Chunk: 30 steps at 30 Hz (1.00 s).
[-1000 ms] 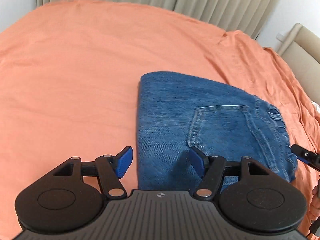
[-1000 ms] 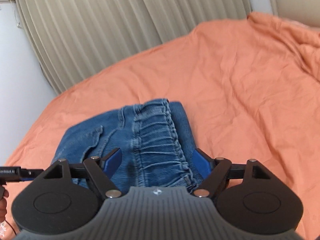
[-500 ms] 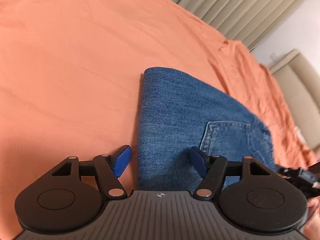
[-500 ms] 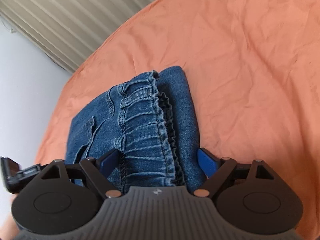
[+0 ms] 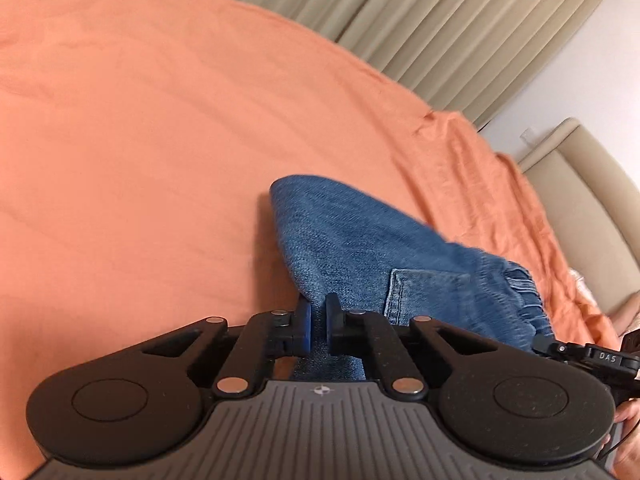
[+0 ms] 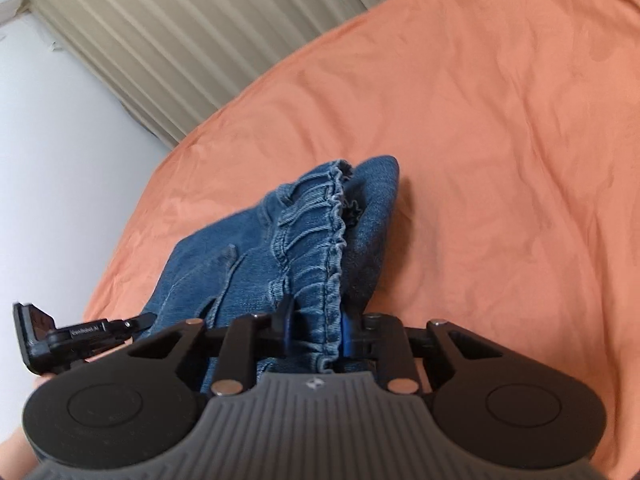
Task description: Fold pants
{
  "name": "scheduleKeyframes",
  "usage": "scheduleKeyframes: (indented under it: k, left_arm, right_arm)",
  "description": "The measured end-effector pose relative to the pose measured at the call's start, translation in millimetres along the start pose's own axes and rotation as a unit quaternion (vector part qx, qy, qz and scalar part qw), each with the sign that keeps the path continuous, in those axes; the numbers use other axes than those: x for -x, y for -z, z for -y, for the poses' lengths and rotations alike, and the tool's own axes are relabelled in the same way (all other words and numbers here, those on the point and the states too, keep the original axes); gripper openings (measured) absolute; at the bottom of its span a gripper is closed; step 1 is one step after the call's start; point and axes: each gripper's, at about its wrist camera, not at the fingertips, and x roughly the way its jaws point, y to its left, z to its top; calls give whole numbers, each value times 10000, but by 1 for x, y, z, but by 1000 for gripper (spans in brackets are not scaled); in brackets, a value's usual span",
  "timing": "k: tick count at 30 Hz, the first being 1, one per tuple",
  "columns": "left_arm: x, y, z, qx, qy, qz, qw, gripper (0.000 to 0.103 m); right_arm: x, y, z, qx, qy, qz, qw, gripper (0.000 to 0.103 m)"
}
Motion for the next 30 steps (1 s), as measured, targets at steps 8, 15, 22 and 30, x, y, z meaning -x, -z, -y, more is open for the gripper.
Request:
scheduleKeyframes:
  k: [8, 15, 22, 30]
  left_arm:
    - [75, -23, -21, -192, -284, 349, 9988, 6]
    - [144, -44, -66, -572, -1028, 466, 9920, 6]
    - [128, -36, -100, -633, -1401, 207, 9879, 6]
    - [92, -22, -130, -378, -1641, -7, 9857, 7]
  right_arm:
    - [8, 0, -96, 725, -256, -35, 9970, 15]
    - [-28, 23, -166, 654, -875, -79, 9940, 15]
    - [-55, 46, -183, 390, -876, -357, 9948, 15]
    - [-68, 63, -149, -199, -438, -589, 9971, 16]
